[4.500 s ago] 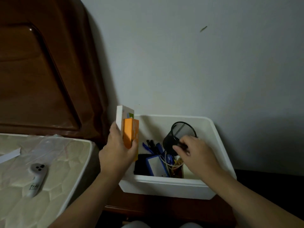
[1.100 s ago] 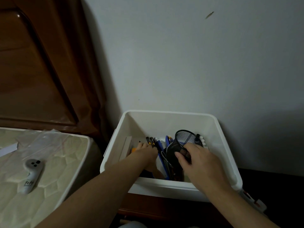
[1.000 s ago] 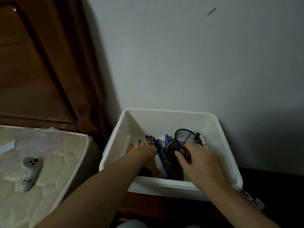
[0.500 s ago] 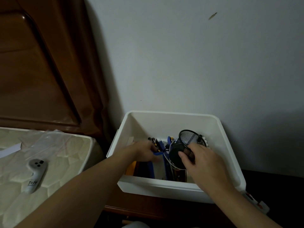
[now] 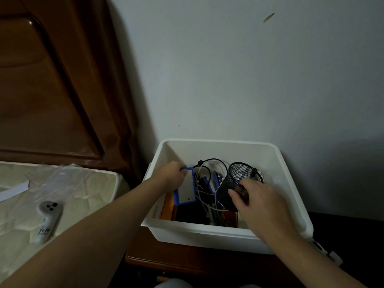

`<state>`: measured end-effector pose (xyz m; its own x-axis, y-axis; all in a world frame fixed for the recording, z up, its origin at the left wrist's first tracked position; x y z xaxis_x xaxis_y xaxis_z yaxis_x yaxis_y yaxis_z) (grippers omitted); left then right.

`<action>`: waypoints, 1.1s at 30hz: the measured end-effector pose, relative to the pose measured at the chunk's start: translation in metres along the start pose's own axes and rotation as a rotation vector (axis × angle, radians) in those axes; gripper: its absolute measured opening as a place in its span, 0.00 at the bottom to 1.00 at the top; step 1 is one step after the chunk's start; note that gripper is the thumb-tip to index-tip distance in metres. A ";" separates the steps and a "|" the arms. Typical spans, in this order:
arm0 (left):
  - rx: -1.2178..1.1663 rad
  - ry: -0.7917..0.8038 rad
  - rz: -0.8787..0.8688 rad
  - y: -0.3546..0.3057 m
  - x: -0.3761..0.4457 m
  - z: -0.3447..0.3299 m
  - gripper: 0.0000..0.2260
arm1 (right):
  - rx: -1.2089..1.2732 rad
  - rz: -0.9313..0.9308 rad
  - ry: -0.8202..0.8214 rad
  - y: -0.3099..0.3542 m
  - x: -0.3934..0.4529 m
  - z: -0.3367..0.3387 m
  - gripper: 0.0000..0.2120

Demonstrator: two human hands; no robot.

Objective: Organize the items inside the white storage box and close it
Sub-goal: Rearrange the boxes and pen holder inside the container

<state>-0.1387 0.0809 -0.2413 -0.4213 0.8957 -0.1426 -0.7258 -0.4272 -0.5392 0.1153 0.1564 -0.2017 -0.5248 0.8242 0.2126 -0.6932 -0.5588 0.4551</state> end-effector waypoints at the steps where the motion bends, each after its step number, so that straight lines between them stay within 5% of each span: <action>1: 0.012 0.024 0.011 0.001 0.003 -0.006 0.14 | 0.001 -0.001 -0.001 0.000 0.000 0.000 0.11; 9: 0.399 0.277 -0.015 0.000 0.018 -0.040 0.18 | 0.005 -0.002 -0.001 -0.003 0.001 -0.003 0.11; 13: 0.724 0.498 -0.081 0.000 0.006 -0.053 0.53 | 0.001 -0.001 -0.013 -0.003 0.000 -0.003 0.11; 15: 0.835 0.597 -0.100 0.002 0.000 -0.065 0.60 | 0.004 -0.005 -0.016 -0.003 0.000 -0.002 0.11; 20: 0.849 0.539 -0.197 0.002 -0.001 -0.082 0.47 | -0.004 -0.014 0.012 -0.004 0.002 -0.005 0.11; 26: 0.913 0.532 -0.292 0.012 -0.003 -0.084 0.55 | -0.007 -0.012 0.017 -0.003 0.001 -0.004 0.11; 33: 0.808 0.445 -0.187 0.018 0.002 -0.080 0.47 | -0.008 -0.012 0.031 -0.003 0.001 -0.005 0.11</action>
<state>-0.1088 0.0846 -0.3178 -0.1340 0.8523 -0.5056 -0.9884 -0.0784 0.1297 0.1141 0.1587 -0.2069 -0.5314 0.8278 0.1799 -0.7034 -0.5495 0.4509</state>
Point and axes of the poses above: each hand's wrist, its own x-axis towards the middle knuckle, its own z-axis out of the back of the hand, y = z × x, the point moved 8 cm from there along x, towards the middle knuckle, and after that the axes turned 13 degrees about -z, right-handed, at the moved point
